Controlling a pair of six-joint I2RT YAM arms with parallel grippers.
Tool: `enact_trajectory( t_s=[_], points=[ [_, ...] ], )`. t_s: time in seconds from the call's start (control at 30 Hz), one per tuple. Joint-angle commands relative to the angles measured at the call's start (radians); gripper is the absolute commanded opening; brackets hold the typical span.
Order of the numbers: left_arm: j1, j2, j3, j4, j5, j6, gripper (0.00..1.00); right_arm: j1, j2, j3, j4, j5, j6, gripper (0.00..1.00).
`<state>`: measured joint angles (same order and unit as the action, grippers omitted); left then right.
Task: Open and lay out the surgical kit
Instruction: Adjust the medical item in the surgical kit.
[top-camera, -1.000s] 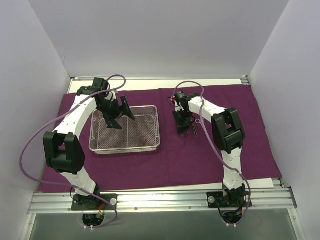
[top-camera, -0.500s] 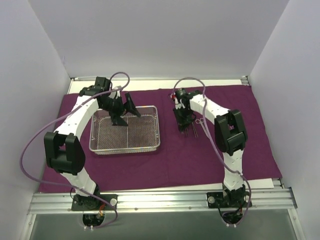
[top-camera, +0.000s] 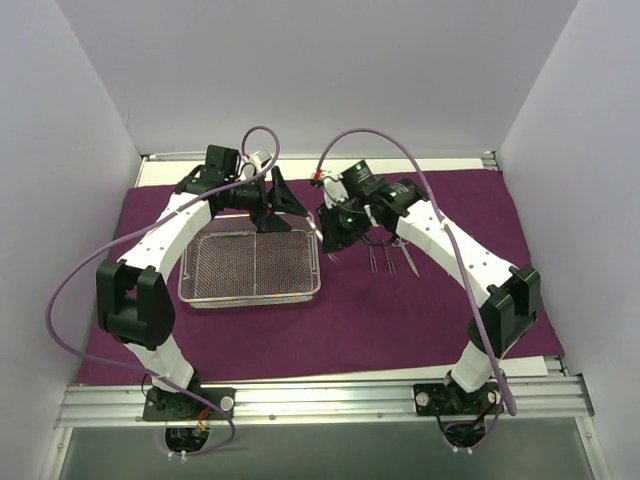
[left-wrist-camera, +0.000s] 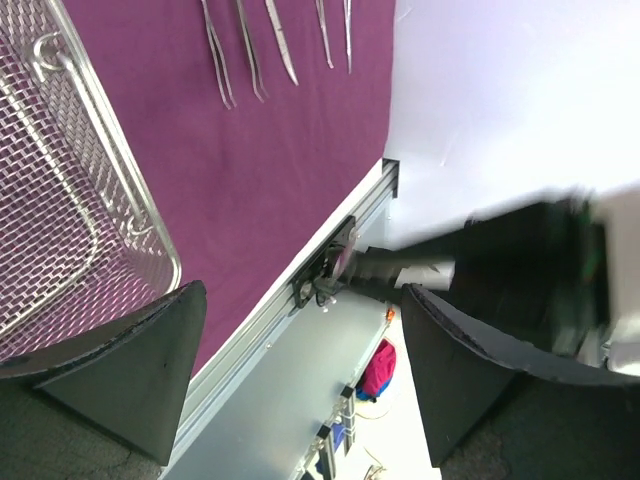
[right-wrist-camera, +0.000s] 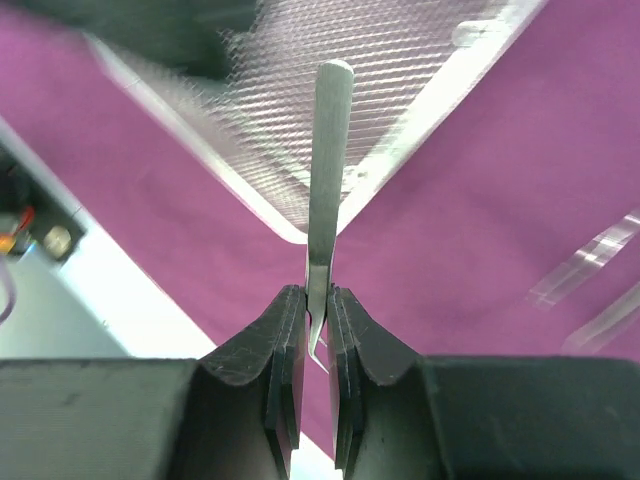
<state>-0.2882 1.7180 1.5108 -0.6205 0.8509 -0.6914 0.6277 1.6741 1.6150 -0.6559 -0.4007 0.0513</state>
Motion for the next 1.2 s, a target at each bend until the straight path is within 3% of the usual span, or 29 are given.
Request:
enact_trajectory(
  t_s=[0.0, 0.37, 0.6, 0.8, 0.93, 1.03, 1.1, 1.13, 1.17],
  points=[
    [-0.012, 0.014, 0.025, 0.09, 0.048, -0.028, 0.87, 0.026, -0.013, 0.017, -0.033, -0.05, -0.004, 0.0],
    [-0.046, -0.008, -0.069, 0.119, 0.054, -0.051, 0.76, 0.047, -0.022, 0.025, -0.002, -0.059, 0.036, 0.0],
    [-0.066, 0.018, -0.032, 0.133, 0.076, -0.071, 0.61, 0.056, -0.013, 0.04, 0.001, -0.064, 0.036, 0.0],
    [-0.078, 0.037, -0.04, 0.203, 0.117, -0.12, 0.35, 0.06, -0.007, 0.052, 0.004, -0.056, 0.035, 0.0],
    [-0.083, 0.045, -0.047, 0.24, 0.149, -0.123, 0.04, 0.06, -0.002, 0.065, -0.007, -0.055, 0.035, 0.01],
    [-0.081, 0.037, -0.081, 0.315, 0.206, -0.115, 0.02, 0.055, -0.008, 0.071, -0.025, -0.084, 0.021, 0.34],
    [-0.077, 0.032, -0.099, 0.356, 0.24, -0.103, 0.02, 0.03, -0.023, 0.04, -0.011, -0.17, 0.012, 0.39],
    [-0.078, 0.026, -0.106, 0.363, 0.247, -0.094, 0.02, 0.017, -0.028, 0.028, -0.005, -0.202, 0.012, 0.49],
    [-0.078, 0.023, -0.119, 0.387, 0.257, -0.082, 0.02, 0.001, -0.031, 0.01, -0.002, -0.237, 0.007, 0.51]
  ],
)
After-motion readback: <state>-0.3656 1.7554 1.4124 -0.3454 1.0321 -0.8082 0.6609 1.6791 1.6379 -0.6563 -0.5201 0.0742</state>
